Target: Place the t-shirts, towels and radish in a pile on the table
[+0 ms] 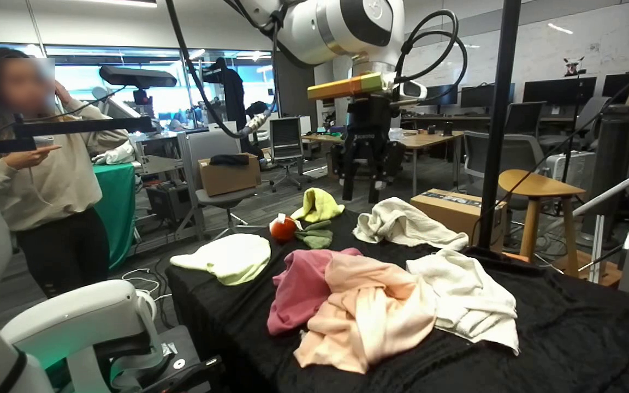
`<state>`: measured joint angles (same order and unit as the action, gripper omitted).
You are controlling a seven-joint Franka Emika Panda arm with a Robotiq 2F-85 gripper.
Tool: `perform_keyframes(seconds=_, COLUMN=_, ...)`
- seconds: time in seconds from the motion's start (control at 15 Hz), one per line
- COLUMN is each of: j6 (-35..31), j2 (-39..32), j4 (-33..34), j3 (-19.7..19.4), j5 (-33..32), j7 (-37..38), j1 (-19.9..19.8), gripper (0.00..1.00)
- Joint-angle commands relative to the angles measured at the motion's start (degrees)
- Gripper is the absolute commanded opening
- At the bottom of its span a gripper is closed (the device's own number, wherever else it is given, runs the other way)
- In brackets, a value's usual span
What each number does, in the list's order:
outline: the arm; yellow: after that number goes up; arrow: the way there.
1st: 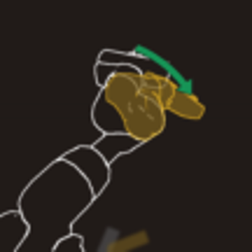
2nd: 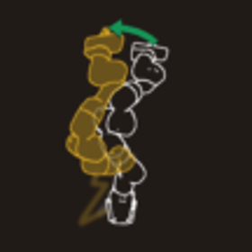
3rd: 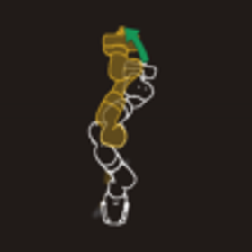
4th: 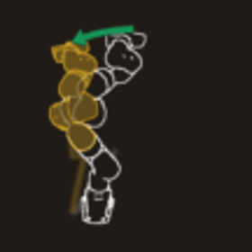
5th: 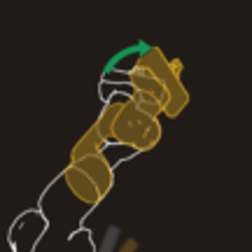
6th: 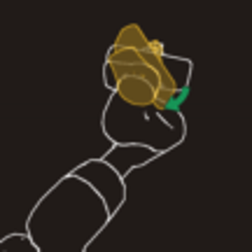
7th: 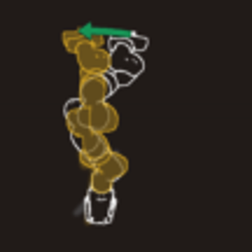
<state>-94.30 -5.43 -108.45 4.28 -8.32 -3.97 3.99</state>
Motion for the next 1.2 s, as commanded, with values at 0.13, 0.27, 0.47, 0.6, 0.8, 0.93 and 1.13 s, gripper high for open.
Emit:
perform_keyframes(seconds=0.13, j6=-1.5, j2=-0.9, j4=2.5, j3=-0.1, j5=-2.0, j7=0.0, j1=0.2, gripper=0.99)
perform_keyframes(seconds=0.27, j6=-2.4, j2=-1.9, j4=4.3, j3=0.3, j5=-3.2, j7=0.6, j1=0.8, gripper=1.00)
perform_keyframes(seconds=0.47, j6=-5.0, j2=-4.9, j4=8.1, j3=1.5, j5=-4.3, j7=1.7, j1=2.2, gripper=1.00)
perform_keyframes(seconds=0.6, j6=-7.6, j2=-7.0, j4=10.5, j3=2.2, j5=-4.8, j7=2.8, j1=3.5, gripper=1.00)
perform_keyframes(seconds=0.8, j6=-12.6, j2=-11.3, j4=14.6, j3=3.0, j5=-6.3, j7=6.2, j1=5.9, gripper=1.00)
perform_keyframes(seconds=0.93, j6=-16.8, j2=-14.6, j4=17.1, j3=2.9, j5=-6.8, j7=9.6, j1=7.5, gripper=1.00)
perform_keyframes(seconds=1.13, j6=-23.3, j2=-19.0, j4=19.6, j3=2.1, j5=-8.0, j7=16.0, j1=9.9, gripper=1.00)
